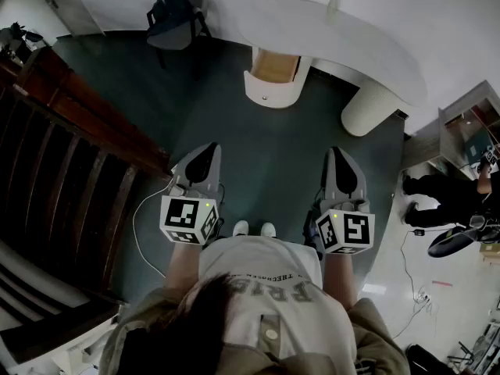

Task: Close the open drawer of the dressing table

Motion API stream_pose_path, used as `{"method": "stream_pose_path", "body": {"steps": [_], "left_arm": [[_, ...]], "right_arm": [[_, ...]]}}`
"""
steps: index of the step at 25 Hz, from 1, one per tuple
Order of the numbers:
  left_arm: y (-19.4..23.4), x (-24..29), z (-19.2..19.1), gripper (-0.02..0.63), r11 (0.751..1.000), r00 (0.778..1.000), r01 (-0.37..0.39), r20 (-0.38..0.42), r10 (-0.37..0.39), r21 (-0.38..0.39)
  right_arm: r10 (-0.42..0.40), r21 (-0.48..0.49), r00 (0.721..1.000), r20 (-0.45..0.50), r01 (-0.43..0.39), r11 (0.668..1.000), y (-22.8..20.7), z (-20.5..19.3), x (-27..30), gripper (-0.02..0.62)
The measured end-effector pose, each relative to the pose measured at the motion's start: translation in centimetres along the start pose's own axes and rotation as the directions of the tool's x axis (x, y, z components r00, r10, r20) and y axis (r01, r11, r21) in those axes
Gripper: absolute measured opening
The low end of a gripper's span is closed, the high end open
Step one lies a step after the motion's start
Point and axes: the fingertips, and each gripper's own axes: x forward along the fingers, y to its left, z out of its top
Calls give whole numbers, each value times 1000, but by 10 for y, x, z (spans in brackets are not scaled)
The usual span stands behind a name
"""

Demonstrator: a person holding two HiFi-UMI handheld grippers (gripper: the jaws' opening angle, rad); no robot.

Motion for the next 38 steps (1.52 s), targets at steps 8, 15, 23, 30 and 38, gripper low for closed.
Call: {"method": "stream_pose_path", "body": {"steps": [8,15,23,30,38], "left_arm": [[-3,4,-2,8,1000,1000,6,-9,-6,-1],[-8,10,-6,8,1000,1000,6,-30,-6,-2],[-12,15,-7,8,1000,999,-11,-51,11,-3],[-14,29,12,8,999,999,-37,-11,37,-4],[-5,38,15,293,996,996,-90,9,90,-20]], "right_arm": [[-1,-15,1000,-8,1,1000,-2,-2,0,2],[-10,-23,1000,-18,10,1000,-15,-3,2,2],[-1,-43,1000,-29,0,999,-25,-4,6,2],[19,12,1000,21,-20,1000,-42,4,14,3],[67,18,997,23,-68,998,-45,-1,26,331]]}}
